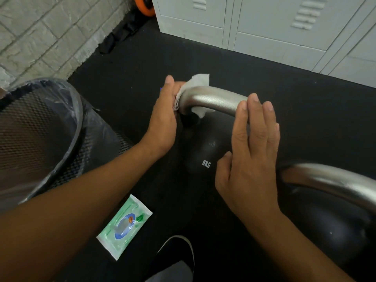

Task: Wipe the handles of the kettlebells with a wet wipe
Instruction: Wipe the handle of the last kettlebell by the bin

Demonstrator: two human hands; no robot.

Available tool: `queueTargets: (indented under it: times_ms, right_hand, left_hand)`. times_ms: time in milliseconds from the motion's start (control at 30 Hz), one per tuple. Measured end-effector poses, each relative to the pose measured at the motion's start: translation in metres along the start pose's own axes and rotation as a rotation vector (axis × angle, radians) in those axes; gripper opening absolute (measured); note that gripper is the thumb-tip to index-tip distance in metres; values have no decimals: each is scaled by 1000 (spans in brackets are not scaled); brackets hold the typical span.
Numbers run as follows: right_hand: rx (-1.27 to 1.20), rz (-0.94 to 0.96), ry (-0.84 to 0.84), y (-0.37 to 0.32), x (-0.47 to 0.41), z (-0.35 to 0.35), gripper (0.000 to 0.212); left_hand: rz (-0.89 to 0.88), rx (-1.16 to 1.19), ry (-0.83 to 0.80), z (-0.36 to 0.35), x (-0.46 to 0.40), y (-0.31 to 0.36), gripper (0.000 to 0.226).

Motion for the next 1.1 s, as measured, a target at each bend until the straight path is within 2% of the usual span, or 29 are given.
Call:
queueTargets:
  times_ms: [100, 333, 433, 467, 567, 767, 900, 1000, 1100]
  right_hand:
    - [12, -4, -5, 0, 0, 0, 93]
    - [37, 11, -2, 1, 1, 0, 93]
    - [43, 16, -3, 1, 1, 0, 92]
    - [47, 16, -8, 1, 2, -1, 92]
    - [53, 20, -10, 1, 3, -1, 93]
    - [-12, 8, -20, 1, 3, 1, 96]
    - [-162, -39, -19, -2, 1, 5, 102]
    - [-289, -62, 21, 1, 1, 10, 98]
    - [-400, -86, 70, 3, 0, 16, 91]
  left_hand:
    - [-39, 1, 12, -5, -3, 12, 60]
    - [158, -124, 113, 9, 0, -20, 64]
    - [156, -236, 58, 9, -5, -16, 75]
    - [113, -287, 47, 9, -7, -9, 78]
    - [-93, -391, 49, 6, -5, 20, 59]
    - [-397, -590, -18, -11, 9, 54, 40]
    - [-640, -767, -148, -42, 23, 75, 42]
    - [-724, -883, -207, -66, 31, 79, 43]
    - [-793, -877, -274, -86, 41, 77, 40]
Point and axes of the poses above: each hand's wrist, its own x-axis away from the middle knuckle, its own z-axis out of the back of the hand, y = z × x, the point moved 8 cm from there along -x, towards the middle knuckle, and after that the axes turned 3 degrees about x, right-handed, at the moved point
